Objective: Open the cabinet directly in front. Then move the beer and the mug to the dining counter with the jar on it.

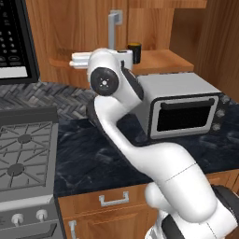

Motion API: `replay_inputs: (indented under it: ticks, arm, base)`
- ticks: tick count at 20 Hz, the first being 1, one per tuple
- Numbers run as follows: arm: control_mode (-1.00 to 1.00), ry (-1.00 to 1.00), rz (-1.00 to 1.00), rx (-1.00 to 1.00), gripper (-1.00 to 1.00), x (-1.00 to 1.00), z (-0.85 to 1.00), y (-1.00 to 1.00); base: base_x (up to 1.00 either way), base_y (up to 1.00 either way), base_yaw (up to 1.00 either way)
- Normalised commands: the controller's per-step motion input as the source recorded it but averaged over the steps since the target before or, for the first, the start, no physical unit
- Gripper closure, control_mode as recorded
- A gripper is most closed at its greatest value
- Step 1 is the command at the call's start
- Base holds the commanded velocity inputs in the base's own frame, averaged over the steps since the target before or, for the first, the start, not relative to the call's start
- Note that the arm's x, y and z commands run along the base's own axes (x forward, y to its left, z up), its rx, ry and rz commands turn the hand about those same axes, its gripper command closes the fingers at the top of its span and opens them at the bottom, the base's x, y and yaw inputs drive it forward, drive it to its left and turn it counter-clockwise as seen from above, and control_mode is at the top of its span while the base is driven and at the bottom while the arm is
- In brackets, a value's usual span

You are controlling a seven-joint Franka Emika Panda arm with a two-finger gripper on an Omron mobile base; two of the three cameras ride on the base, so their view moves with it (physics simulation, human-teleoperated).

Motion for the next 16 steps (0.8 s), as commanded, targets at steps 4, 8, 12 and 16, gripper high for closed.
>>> replay_inputs:
  ticks: [4, 8, 12, 16]
  arm:
    - [-1.0, -0.01, -0.24, -0.08, 1.0, -0.82, 0.05, 1.0]
    - [-1.0, 0.0, -0.27, -0.06, 1.0, -0.71, 0.0, 1.0]
    - [-1.0, 0.0, -0.27, -0.07, -1.0, -0.48, 0.0, 1.0]
    - [-1.0, 0.01, -0.01, 0.0, -1.0, -0.08, -0.04, 0.18]
  base:
    - [0.0, 0.0, 0.0]
    - [0.0, 0.0, 0.0]
    - [0.0, 0.0, 0.0]
    - [0.0, 0.0, 0.0]
